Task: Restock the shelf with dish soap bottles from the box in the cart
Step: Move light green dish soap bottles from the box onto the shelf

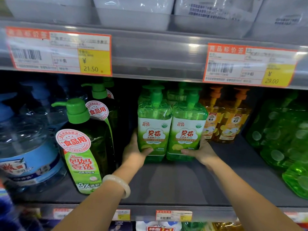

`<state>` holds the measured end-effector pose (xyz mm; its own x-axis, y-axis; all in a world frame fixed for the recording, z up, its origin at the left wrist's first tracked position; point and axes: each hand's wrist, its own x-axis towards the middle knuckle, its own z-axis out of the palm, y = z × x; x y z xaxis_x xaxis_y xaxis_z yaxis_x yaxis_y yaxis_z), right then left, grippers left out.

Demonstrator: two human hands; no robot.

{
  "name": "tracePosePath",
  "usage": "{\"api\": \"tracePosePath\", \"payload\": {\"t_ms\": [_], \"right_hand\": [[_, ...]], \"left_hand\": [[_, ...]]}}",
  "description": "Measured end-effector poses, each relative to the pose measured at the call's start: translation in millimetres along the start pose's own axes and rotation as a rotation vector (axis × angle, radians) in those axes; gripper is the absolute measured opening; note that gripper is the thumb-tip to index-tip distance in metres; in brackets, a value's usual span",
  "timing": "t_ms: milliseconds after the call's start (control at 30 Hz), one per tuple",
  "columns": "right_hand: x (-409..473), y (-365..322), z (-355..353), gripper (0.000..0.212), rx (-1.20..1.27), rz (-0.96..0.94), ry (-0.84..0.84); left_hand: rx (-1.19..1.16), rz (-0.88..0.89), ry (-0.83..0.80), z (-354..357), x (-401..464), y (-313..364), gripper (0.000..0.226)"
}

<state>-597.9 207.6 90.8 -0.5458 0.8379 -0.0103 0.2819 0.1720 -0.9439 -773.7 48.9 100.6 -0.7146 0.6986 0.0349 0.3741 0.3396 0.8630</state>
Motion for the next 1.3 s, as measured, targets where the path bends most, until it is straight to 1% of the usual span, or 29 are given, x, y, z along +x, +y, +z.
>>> {"api": "tracePosePath", "payload": {"t_ms": [100,300,467,700,967,1100,1167,1233,1300], "right_hand": [[2.1,2.4,-1.3,0.077,-0.002,-0.003,-0.013],[4.3,5.0,-4.2,0.073,-0.004,0.005,-0.046],[4.7,4.4,-5.2,0.077,-0.014,0.014,-0.059],[3.9,2.0,-5.9,0.077,-0.037,0.040,-0.072],[-3.1,-1.5,3.3,0.082,-0.074,0.082,-0.007],[-14.6,-10.3,8.1,0.089,-0.187,0.088,0.042],[-24.3,-10.0,8.0,0.091,-0.194,0.078,0.059],[-38.0,-9.6,2.8,0.089,-0.282,0.058,0.084],[-52.9,-9.8,-4.9,0.089,-0.430,0.048,0.102]], "left_hand": [[-0.001,0.004,0.008,0.0,0.3,-0.7,0.086],[-0.011,-0.007,0.014,-0.1,0.6,-0.9,0.087],[-0.001,-0.030,0.006,-0.2,0.9,0.6,0.087],[-0.007,-0.036,0.003,-1.1,-0.8,2.2,0.089],[0.009,-0.031,0.006,0.8,-1.9,3.2,0.087],[-0.013,-0.052,-0.021,-0.1,-3.5,6.3,0.084],[-0.011,-0.082,-0.010,0.2,-10.3,7.0,0.086],[-0.004,-0.102,0.062,1.6,-25.1,7.2,0.089],[0.017,-0.117,0.158,3.7,-44.9,8.4,0.084]]}}
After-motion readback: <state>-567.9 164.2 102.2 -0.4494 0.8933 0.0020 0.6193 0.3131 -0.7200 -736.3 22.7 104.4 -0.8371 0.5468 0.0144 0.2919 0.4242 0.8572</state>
